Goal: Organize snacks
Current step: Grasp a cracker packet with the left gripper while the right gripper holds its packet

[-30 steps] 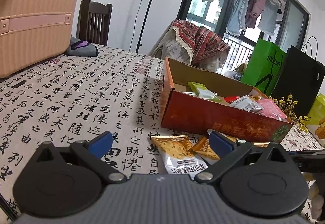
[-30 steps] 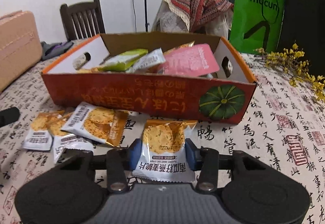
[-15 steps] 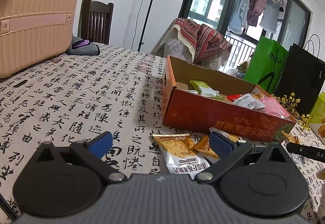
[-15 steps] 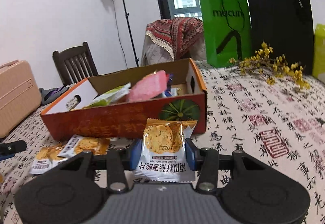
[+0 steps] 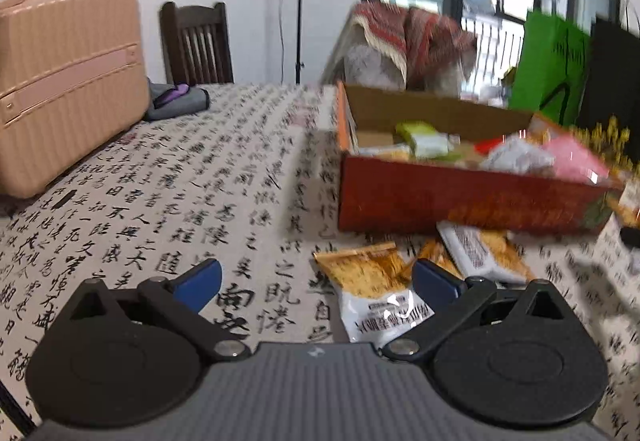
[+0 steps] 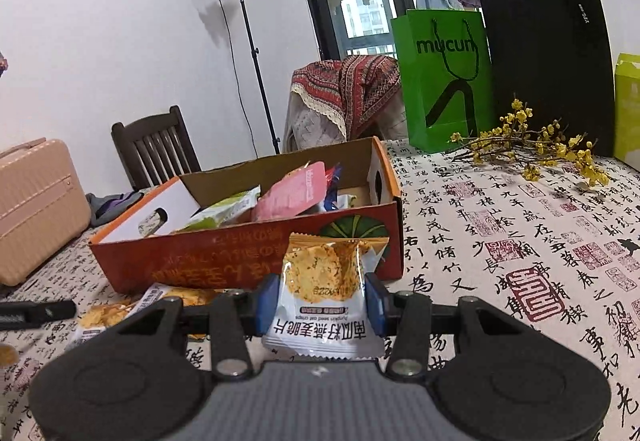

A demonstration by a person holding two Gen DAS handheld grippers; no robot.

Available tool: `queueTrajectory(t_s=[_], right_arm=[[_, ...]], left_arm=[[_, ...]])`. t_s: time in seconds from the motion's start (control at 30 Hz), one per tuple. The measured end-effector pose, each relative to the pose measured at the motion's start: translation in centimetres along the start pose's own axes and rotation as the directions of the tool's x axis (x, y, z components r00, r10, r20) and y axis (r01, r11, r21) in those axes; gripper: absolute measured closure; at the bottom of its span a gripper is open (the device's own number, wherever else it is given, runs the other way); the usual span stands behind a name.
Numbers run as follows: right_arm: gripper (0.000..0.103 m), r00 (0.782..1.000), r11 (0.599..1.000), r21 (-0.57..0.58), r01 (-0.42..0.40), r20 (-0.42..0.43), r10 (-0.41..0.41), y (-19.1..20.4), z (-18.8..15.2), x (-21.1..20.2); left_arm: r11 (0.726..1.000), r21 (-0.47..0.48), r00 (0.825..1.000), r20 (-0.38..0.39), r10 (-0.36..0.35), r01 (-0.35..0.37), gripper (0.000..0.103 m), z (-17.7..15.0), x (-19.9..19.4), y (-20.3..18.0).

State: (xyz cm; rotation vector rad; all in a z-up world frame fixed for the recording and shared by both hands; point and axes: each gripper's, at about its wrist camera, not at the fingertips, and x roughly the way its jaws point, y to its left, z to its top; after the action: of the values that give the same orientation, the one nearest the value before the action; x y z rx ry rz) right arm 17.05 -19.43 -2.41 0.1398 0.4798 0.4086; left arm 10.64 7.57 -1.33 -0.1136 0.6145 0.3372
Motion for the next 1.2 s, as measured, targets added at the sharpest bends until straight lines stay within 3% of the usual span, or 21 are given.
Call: queueTrajectory(t_s=[0.2, 0.7, 0.8, 0.87, 0.97, 1.2], right_arm=[[0.058, 1.000, 1.000, 0.008, -0.010, 0.004, 0.009, -0.1, 0.1, -0.1], [0.058, 1.000, 1.000, 0.015, -0.027, 0.014, 0.027, -0.1, 0.0, -0.4], [0.058, 1.000, 0.999, 0.018, -0.029, 0.011, 0.029, -0.2, 0.1, -0.4], [0.058, 1.000, 0.999, 0.021, -0.029, 0.008, 0.029, -0.2, 0.1, -0.3], [0.058, 1.000, 0.999, 0.025, -0.029, 0.005, 0.029, -0.3, 0.1, -0.3], [0.058, 1.000, 0.999, 0.029, -0.030, -0.004, 0.030, -0.4, 0.1, -0.1]], left_arm=[[0.997, 0.072, 0.995, -0.097, 0.019, -0.012, 0.000, -0.9, 2.4, -2.5], [1.000, 0.017, 0.991, -0.131, 0.026, -0.024, 0.000, 0.3, 4.3, -3.1], [1.000, 0.008, 0.992, -0.121, 0.018, -0.018, 0.011, 0.2, 3.9, -2.8], [1.000, -0.002, 0.994, -0.110, 0.023, -0.024, 0.030, 0.3, 3.5, -2.5], [1.000, -0.029, 0.995, -0.101, 0.008, -0.011, 0.046, 0.3, 3.0, -1.6], [0.998, -0.068, 0.996, -0.084, -0.020, 0.014, 0.054, -0.1, 1.8, 0.5]])
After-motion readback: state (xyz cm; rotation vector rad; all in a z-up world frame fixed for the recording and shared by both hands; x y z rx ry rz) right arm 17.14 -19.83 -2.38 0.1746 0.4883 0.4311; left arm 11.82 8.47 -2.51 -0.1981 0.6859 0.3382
